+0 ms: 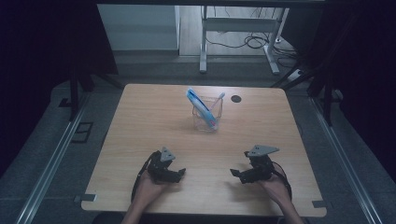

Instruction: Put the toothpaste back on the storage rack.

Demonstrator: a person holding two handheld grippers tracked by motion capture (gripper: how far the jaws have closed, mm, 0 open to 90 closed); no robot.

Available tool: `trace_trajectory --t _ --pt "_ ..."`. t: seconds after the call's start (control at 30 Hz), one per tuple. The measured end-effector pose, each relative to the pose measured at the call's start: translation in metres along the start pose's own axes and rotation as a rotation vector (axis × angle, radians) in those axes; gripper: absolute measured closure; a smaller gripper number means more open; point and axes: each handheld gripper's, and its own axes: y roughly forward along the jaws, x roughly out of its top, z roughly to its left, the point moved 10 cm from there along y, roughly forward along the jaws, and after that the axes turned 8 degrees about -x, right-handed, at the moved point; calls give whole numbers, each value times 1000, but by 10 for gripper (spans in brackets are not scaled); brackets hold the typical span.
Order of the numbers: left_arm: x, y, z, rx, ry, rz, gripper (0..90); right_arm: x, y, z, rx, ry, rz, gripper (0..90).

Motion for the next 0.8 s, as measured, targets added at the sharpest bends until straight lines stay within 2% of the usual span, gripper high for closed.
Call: trace_trajectory --t 0.23,0.37,0.6,0.8 --pt "0 0 0 0 -3 -2 141 -11 4 0 -10 1 7 49" --pt "0 0 0 0 -6 -4 141 -20 9 -1 -33 -16 28 49" --pt "0 0 0 0 -2 -3 141 -35 16 1 -31 -24 65 44" --pt "0 0 0 1 -3 -3 141 -35 18 2 -46 -42 73 32"
